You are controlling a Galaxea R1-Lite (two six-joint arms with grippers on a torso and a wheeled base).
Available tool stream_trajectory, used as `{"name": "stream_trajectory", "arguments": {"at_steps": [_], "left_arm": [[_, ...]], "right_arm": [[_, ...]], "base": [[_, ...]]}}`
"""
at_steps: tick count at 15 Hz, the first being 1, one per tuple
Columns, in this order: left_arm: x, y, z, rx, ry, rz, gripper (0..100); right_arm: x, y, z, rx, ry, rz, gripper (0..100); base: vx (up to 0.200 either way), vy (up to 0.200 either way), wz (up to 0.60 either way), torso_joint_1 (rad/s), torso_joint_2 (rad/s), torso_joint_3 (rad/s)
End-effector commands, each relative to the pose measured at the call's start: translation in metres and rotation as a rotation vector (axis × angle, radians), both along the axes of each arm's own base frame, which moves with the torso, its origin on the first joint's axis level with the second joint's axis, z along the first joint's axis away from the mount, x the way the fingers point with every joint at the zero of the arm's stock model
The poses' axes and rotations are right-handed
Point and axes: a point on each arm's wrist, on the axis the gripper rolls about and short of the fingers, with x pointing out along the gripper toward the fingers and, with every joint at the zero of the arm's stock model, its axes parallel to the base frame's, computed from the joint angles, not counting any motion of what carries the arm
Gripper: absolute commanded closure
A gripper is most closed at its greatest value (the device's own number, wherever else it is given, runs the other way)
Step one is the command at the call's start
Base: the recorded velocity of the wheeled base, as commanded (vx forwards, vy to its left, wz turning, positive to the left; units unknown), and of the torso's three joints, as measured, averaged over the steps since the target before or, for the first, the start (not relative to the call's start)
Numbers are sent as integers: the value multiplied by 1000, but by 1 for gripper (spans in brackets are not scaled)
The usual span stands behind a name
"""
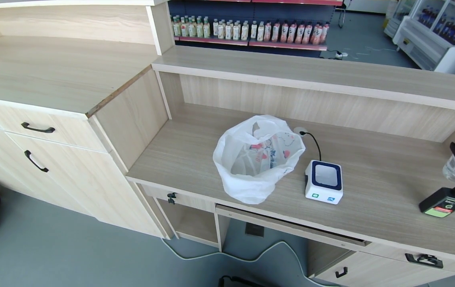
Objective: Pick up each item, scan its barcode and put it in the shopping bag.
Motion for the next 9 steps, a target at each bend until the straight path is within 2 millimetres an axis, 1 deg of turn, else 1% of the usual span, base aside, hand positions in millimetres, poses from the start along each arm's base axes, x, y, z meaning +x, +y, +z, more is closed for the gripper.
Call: {"name": "stream_trajectory", "arguments": {"at_steps": [1,2,4,5,7,9], "left_arm": [[0,0,0,0,0,0,0],[0,0,0,0,0,0,0],[0,0,0,0,0,0,0],[0,0,0,0,0,0,0],[0,0,0,0,0,0,0],[0,0,0,0,0,0,0]], "right_arm": [[-5,2,2,-10,-3,-39,100],[-7,3,6,-11,-24,-49,100],[-11,7,14,-69,-42,9,100],[-8,14,14,-99,-39,62,100],[-3,24,14,-95,-47,79,100],[11,30,16,-93,-55,102,100]], "base": [[0,0,0,0,0,0],[0,0,0,0,0,0],[0,0,600,5,5,5],[0,0,600,2,2,7],[0,0,600,5,0,0],[0,0,600,5,5,2]]}}
